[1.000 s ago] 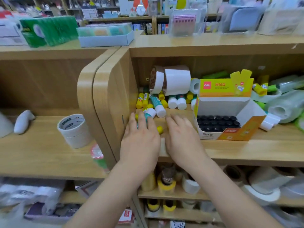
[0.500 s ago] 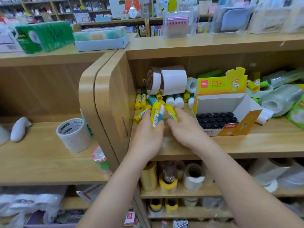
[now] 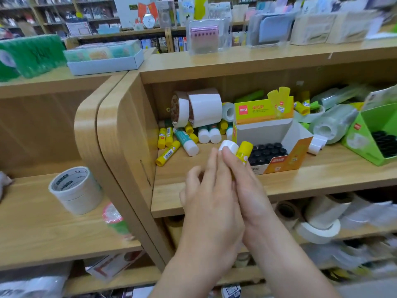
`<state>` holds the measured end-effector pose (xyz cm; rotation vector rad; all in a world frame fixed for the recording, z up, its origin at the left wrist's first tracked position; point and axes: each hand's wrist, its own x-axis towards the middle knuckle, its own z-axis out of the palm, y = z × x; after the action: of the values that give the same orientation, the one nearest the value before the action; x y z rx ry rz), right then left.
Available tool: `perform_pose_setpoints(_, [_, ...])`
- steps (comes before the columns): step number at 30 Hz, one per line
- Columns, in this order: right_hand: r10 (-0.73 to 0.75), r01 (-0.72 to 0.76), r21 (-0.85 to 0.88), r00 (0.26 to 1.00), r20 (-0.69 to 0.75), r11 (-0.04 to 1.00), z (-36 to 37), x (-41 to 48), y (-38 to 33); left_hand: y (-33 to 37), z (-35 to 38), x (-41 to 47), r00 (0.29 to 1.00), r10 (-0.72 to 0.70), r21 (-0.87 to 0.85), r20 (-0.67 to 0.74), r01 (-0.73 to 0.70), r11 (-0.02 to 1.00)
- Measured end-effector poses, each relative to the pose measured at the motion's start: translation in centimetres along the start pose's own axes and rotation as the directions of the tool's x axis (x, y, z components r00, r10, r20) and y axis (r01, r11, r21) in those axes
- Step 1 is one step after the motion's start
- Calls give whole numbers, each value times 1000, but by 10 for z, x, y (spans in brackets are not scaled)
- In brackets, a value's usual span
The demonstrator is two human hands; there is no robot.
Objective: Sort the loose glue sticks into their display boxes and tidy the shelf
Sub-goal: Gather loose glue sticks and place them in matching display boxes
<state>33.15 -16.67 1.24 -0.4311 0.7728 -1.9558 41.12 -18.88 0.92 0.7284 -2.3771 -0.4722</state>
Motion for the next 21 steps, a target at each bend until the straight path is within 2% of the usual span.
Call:
perform_pose_setpoints(2, [6, -4, 47, 998, -55, 999, -4, -4, 0, 4, 0, -3, 997, 29, -115, -78, -38, 993])
perform_pose_setpoints(5, [61, -47, 116, 992, -115, 992, -15, -8, -1, 8, 6, -5, 949, 103, -116, -298, -143, 983])
perform_pose_setpoints(7, [27, 0, 146, 983, -179, 989, -23, -14, -8, 16, 14, -7, 932, 104, -288, -348, -211, 934])
perform_pose_setpoints(8, [-19, 54, 148, 974, -226, 988, -27, -18, -13, 23, 17, -9, 941, 82, -421, -327, -223, 879])
perform_pose_setpoints(10, [-129, 162, 85, 943, -307, 983, -38, -29, -28, 36, 22, -8, 979, 40, -662, -199, -165, 731])
perform_pose_setpoints(12, [-201, 220, 11, 911, -360, 975, -51, -40, -47, 45, 26, 1, 996, 14, -768, -92, -80, 636])
perform_pose_setpoints(13, [-217, 234, -5, 892, -397, 972, -58, -45, -56, 46, 30, 7, 996, 22, -730, -92, -82, 678])
perform_pose_setpoints(14, [-224, 243, -14, 872, -435, 970, -64, -50, -66, 45, 36, 17, 992, 60, -598, -115, -117, 793])
perform_pose_setpoints(15, [-226, 246, -18, 858, -462, 969, -70, -54, -76, 43, 43, 27, 983, 125, -387, -131, -167, 907])
perform_pose_setpoints(16, [-219, 243, -10, 856, -469, 970, -76, -57, -84, 41, 51, 38, 973, 202, -176, -108, -219, 960])
perform_pose_setpoints(18, [-194, 226, 19, 872, -449, 974, -87, -62, -99, 39, 64, 55, 981, 188, 107, 40, -191, 976])
perform_pose_setpoints(19, [-185, 218, 26, 881, -436, 976, -93, -63, -105, 38, 68, 59, 987, 133, 183, 88, -147, 972])
perform_pose_setpoints(21, [-168, 195, 26, 900, -403, 981, -104, -64, -116, 33, 70, 62, 993, 73, 232, 90, -93, 968])
